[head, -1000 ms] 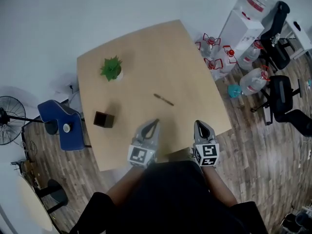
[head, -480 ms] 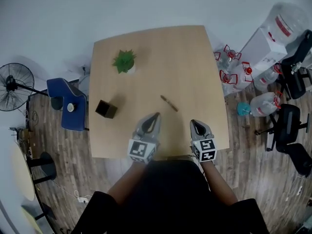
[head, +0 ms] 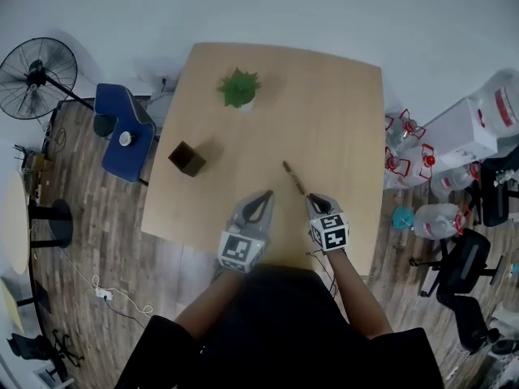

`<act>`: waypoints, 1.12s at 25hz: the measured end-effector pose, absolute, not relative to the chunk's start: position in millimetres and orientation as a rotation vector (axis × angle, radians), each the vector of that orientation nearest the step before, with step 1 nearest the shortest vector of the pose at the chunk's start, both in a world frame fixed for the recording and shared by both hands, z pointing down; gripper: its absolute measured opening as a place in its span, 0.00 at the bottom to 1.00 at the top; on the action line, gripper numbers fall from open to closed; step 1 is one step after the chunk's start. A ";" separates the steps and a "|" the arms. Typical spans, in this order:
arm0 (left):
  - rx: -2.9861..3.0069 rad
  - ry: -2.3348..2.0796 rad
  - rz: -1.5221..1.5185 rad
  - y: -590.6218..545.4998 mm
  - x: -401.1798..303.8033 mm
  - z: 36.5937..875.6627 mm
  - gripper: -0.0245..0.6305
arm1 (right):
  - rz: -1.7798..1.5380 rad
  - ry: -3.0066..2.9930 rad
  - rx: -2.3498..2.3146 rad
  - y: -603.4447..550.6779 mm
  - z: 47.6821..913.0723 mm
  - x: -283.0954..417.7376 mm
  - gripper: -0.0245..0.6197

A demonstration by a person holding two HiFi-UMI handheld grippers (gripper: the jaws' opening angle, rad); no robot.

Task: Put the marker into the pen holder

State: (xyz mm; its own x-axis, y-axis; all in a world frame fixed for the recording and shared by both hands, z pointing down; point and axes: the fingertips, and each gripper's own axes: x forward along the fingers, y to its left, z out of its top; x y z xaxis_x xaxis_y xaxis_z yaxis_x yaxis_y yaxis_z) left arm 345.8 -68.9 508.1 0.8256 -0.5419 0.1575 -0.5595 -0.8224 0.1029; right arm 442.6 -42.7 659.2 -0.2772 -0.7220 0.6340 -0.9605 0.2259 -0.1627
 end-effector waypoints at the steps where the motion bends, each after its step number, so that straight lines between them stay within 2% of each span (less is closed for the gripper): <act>1: 2.849 -0.892 0.175 -71.6 340.5 509.5 0.04 | 0.748 -2.075 1.512 -48.8 667.4 439.7 0.08; 7: 2.781 -0.987 0.172 -80.5 309.6 523.7 0.04 | 0.743 -2.031 1.389 -82.2 709.1 431.3 0.11; 13: 2.720 -1.027 0.133 -87.8 292.6 534.4 0.04 | 0.775 -1.947 1.295 -119.7 759.8 432.6 0.20; 22: 2.652 -1.096 0.050 -128.8 264.9 544.1 0.04 | 0.834 -1.906 1.135 -148.2 820.2 413.4 0.24; 28: 2.779 -1.089 0.018 -174.6 275.8 524.6 0.04 | 0.858 -1.861 1.115 -162.4 833.8 406.4 0.24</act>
